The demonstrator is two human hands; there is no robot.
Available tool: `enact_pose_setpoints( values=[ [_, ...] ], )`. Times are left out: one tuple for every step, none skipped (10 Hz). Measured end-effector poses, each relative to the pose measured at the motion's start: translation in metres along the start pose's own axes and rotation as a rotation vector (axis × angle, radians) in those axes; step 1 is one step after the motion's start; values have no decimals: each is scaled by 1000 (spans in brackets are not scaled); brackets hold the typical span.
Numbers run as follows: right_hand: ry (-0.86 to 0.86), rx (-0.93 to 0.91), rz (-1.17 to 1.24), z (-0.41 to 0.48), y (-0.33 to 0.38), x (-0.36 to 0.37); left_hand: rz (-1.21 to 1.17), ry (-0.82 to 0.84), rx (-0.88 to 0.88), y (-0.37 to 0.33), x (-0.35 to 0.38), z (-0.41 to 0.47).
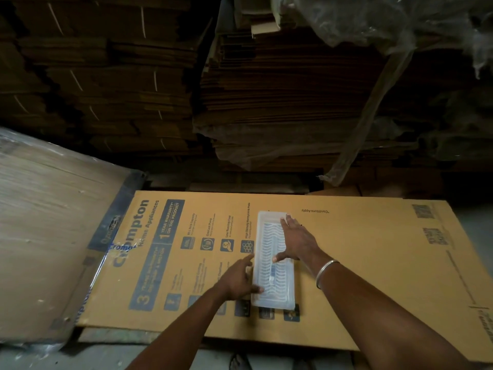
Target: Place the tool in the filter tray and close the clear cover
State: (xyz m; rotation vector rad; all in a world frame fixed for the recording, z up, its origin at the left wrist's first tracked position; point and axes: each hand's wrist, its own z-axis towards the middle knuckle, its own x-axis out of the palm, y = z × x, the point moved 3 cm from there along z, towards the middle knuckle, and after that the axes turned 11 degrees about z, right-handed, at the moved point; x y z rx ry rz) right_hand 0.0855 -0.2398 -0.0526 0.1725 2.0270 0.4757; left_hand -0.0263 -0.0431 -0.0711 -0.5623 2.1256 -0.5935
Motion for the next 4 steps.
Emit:
enact_pose_setpoints(
  values=[
    [-3,-20,-20,-2,-2,-2,34,-78,18,-12,-7,10],
    [-12,-45,-33,-4,-4,-6,128,-139,33,-21,-18,16],
    [-56,-70,-45,-6,-7,-6,263,-185,48,-27,-25,23],
    [-146,-106,-41,-12,-6,-9,383,-275,63,-42,-38,24]
  ],
)
